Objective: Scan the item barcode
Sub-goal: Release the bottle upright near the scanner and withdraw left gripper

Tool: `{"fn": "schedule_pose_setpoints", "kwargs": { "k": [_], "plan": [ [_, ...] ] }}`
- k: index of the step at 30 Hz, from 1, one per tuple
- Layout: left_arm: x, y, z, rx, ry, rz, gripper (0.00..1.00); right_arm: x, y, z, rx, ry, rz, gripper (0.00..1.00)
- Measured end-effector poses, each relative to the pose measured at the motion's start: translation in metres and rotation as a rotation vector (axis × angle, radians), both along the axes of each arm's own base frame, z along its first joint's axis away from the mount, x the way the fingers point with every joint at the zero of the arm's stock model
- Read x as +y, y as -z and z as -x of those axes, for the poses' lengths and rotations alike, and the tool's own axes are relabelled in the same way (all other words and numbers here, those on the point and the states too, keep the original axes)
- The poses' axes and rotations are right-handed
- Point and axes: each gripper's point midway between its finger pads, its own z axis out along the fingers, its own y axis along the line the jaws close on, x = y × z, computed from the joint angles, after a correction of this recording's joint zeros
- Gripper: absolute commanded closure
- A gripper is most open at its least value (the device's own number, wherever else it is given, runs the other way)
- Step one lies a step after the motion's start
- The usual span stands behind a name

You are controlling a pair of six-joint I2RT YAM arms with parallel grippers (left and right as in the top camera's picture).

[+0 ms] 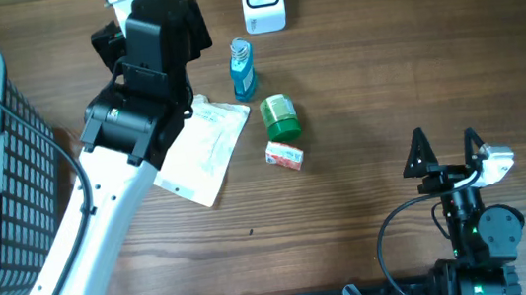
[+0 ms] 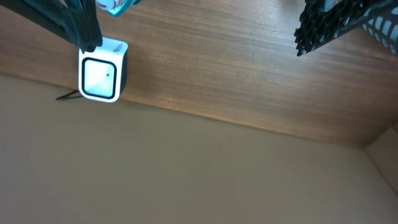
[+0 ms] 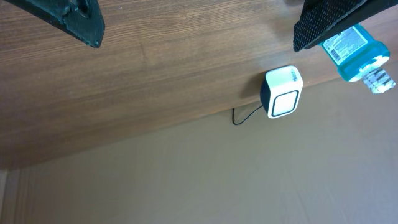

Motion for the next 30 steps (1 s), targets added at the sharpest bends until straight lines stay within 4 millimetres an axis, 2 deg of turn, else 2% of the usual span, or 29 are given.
{"fn": "schedule_pose_setpoints", "kwargs": {
  "k": [2, 4, 5, 6, 11, 13, 15, 20, 22, 26, 28, 30],
  "plan": [
    [0.006, -0.001, -0.002, -0.006, -0.016, 0.002, 0.0, 0.0, 0.0, 0.0, 0.0, 0.0, 0.0, 0.0],
    [0.021, -0.002, -0.004, -0.01, -0.05, 0.004, 0.0, 0.0, 0.0, 0.0, 0.0, 0.001, 0.0, 0.0],
    [0.035, -0.004, -0.007, -0.017, -0.084, 0.006, 0.0, 0.0, 0.0, 0.0, 0.0, 0.001, 0.0, 0.0],
    [0.038, -0.004, -0.007, -0.018, -0.093, 0.005, 0.0, 0.0, 0.0, 0.0, 0.0, 0.001, 0.0, 0.0],
    [0.138, -0.004, -0.008, -0.021, -0.316, 0.012, 0.0, 0.0, 0.0, 0.0, 0.0, 0.0, 0.0, 0.0],
    [0.161, -0.002, -0.007, -0.016, -0.339, 0.037, 0.0, 0.0, 0.0, 0.0, 0.0, 0.001, 0.0, 0.0],
    [0.175, 0.001, -0.007, -0.009, -0.344, 0.065, 0.0, 0.0, 0.0, 0.0, 0.0, 0.001, 0.0, 0.0],
    [0.225, 0.027, 0.004, 0.049, -0.468, 0.156, 0.0, 0.0, 0.0, 0.0, 0.0, 0.0, 0.0, 0.0],
    [0.239, 0.028, 0.009, 0.043, -0.512, 0.173, 0.0, 0.0, 0.0, 0.0, 0.0, 0.0, 0.0, 0.0],
    [0.254, 0.017, 0.026, 0.013, -0.556, 0.193, 0.0, 0.0, 0.0, 0.0, 0.0, 0.0, 0.0, 0.0],
    [0.277, -0.002, 0.059, -0.032, -0.645, 0.21, 0.0, 0.0, 0.0, 0.0, 0.0, 0.0, 0.0, 0.0],
    [0.299, 0.005, 0.094, 0.005, -0.763, 0.245, 0.0, 0.0, 0.0, 0.0, 0.0, 0.0, 0.0, 0.0]
  ]
}}
